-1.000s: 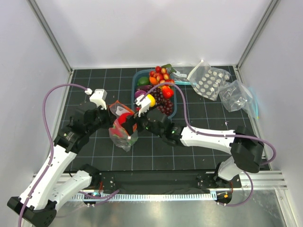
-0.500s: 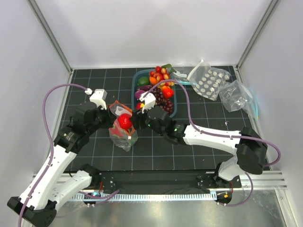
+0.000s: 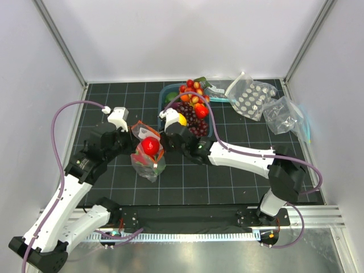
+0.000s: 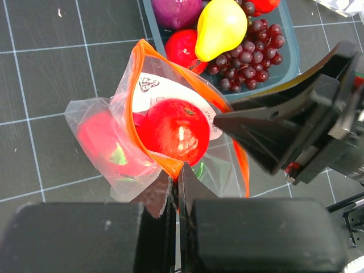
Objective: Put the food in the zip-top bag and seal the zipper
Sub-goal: Adjust the zipper food storage bag at the center of the board.
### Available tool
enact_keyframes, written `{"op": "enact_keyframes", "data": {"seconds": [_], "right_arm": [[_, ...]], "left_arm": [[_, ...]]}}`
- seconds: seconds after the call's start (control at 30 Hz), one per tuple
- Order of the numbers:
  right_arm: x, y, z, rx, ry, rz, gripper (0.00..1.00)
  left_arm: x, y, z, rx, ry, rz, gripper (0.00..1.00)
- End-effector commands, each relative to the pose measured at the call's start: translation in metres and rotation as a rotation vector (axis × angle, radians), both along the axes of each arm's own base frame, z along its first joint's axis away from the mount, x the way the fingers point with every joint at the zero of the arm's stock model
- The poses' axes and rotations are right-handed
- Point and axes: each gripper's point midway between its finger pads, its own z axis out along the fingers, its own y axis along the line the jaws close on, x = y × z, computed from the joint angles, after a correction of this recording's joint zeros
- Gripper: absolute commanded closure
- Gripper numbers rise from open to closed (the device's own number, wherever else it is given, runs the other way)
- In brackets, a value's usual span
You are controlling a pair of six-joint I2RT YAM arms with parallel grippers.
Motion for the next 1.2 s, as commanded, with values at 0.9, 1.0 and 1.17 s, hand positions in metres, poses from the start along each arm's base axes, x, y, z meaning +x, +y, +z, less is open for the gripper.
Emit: {"op": "enact_keyframes", "data": {"seconds": [0.9, 1.0, 1.17], "right_arm": [[0.014, 0.009, 0.087, 0.107, -0.090, 0.020, 0.99], [0.018, 0.011, 0.078, 0.105, -0.068, 0.015, 0.99], [0.024, 0.007, 0.069, 0.110, -0.045, 0.003, 0.61]], "left_arm": [[0.008, 0.075, 0.039, 0.096, -0.194, 0.360, 1.00], [0.007, 0.077, 0.040, 0.083, -0.218, 0.373, 1.00], [0.019, 0.068, 0.023, 0.116, -0.165, 0.347, 1.00]]}}
